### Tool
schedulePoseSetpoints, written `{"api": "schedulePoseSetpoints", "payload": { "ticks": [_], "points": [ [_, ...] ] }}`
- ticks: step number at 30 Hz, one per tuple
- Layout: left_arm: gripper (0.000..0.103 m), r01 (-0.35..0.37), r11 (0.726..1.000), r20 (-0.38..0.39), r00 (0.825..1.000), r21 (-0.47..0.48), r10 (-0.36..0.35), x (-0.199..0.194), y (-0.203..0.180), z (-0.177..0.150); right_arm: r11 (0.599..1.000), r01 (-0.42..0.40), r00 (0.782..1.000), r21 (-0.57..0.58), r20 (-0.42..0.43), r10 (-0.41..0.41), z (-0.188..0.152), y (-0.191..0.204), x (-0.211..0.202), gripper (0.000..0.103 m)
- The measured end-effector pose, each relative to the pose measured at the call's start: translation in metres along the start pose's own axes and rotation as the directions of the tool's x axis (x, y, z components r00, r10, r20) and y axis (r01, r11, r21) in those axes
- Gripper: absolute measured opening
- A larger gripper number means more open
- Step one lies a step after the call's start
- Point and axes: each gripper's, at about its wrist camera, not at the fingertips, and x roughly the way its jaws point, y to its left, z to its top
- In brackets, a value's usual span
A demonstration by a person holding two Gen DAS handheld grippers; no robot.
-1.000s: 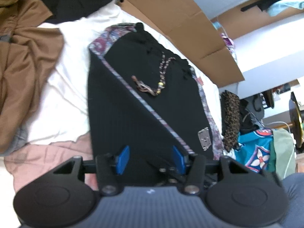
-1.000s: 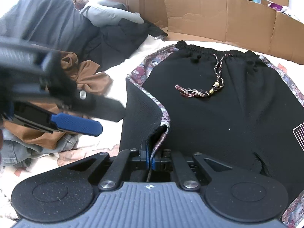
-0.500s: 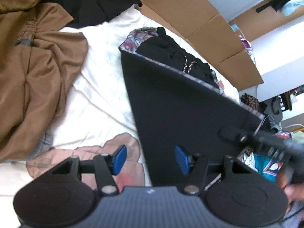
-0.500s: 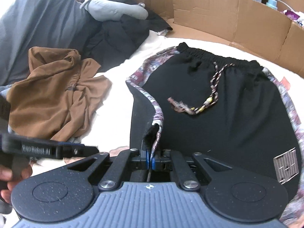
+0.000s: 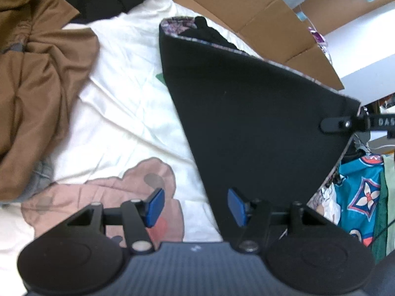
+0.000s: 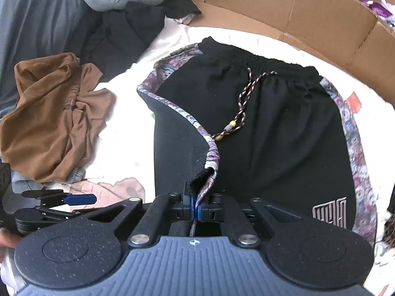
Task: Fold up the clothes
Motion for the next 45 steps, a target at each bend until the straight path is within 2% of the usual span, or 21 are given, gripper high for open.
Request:
{"api": "schedulePoseSetpoints", "payload": {
  "ticks": [4, 10, 14, 28, 32, 36, 45],
  "points": [
    [0.06, 0.005, 1.0, -0.032, 0.999, 0.016, -0.004, 0.014, -0.006, -0.003, 0.999, -0.002, 1.0, -0.05, 0.008, 0.002, -0.002, -0.016, -0.006, 0.001],
    [0.06, 0.024, 0.998, -0.097, 0.995, 0.063, -0.018, 0.037, -0.025, -0.009, 0.995, -0.083, 0.996, 0.051, 0.048, 0.081, -0.021, -0.064, -0.019, 0.001],
    [0.06, 0.043, 0.994, -0.141, 0.99, 0.101, -0.029, 0.054, -0.042, -0.012, 0.982, -0.157, 0.985, 0.1, 0.085, 0.149, -0.049, -0.103, -0.022, 0.001],
    [0.06, 0.118, 0.98, -0.271, 0.96, 0.159, -0.071, 0.103, -0.086, -0.029, 0.946, -0.21, 0.958, 0.247, 0.243, 0.15, -0.148, -0.196, -0.018, 0.001],
    [0.06, 0.115, 0.979, -0.31, 0.949, 0.17, -0.058, 0.117, -0.088, -0.038, 0.939, -0.184, 0.956, 0.292, 0.273, 0.103, -0.171, -0.22, -0.014, 0.001],
    [0.06, 0.139, 0.977, -0.338, 0.938, 0.159, -0.079, 0.128, -0.088, -0.053, 0.928, -0.143, 0.955, 0.345, 0.295, 0.037, -0.195, -0.242, -0.007, 0.001],
    [0.06, 0.199, 0.964, -0.378, 0.918, 0.177, -0.12, 0.136, -0.089, -0.076, 0.844, -0.147, 0.93, 0.515, 0.362, -0.06, -0.249, -0.293, 0.033, 0.001]
  ]
}}
